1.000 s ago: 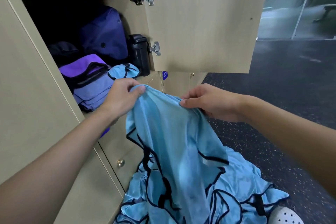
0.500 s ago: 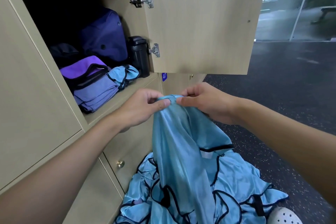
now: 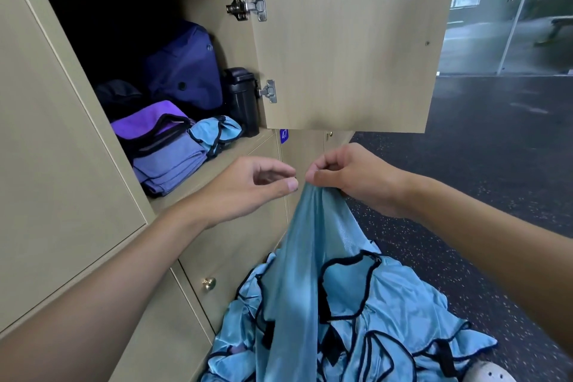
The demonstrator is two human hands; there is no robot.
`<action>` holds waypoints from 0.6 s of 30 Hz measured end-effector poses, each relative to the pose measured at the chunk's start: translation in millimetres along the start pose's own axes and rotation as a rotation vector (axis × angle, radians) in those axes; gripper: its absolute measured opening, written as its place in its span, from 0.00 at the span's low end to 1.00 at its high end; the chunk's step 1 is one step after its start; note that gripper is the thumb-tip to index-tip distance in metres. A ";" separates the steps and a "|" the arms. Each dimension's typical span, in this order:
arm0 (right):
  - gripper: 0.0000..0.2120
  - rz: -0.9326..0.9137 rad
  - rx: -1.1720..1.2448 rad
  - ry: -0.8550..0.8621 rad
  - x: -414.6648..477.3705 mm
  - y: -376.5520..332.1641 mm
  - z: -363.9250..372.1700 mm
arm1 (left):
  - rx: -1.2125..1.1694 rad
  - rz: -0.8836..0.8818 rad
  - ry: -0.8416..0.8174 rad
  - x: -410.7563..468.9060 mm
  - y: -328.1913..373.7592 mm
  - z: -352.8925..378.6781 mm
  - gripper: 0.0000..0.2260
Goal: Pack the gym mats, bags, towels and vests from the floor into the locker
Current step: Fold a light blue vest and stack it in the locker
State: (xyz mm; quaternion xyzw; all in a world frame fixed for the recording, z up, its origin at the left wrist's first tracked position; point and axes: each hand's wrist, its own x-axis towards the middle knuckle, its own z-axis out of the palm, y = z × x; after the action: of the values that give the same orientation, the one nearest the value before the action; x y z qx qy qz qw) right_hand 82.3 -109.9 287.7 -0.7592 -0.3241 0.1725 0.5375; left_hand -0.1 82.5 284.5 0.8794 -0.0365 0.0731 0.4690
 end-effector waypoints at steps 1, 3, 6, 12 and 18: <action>0.08 -0.003 -0.006 0.001 -0.3 0.1 0.9 | -0.001 0.012 -0.005 -0.8 2.2 1.8 0.07; 0.07 -0.011 0.009 0.002 -1.0 -1.0 2.2 | -0.007 0.035 -0.011 -1.1 2.9 4.8 0.06; 0.04 -0.031 0.066 0.006 -1.5 -3.0 3.2 | -0.004 0.045 -0.027 0.3 -0.9 10.7 0.07; 0.03 -0.051 0.094 0.002 -3.9 -3.4 3.4 | 0.015 0.095 0.109 1.3 0.3 15.2 0.02; 0.06 0.012 0.138 -0.044 -5.2 -3.0 -0.1 | 0.148 0.142 0.283 3.4 -3.5 -0.8 0.07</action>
State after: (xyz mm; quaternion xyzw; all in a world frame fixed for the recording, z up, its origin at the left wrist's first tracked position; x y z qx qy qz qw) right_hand 77.7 -112.8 290.1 -0.7184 -0.3187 0.2144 0.5800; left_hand 3.6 85.1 282.6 0.8877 -0.0268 0.2316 0.3971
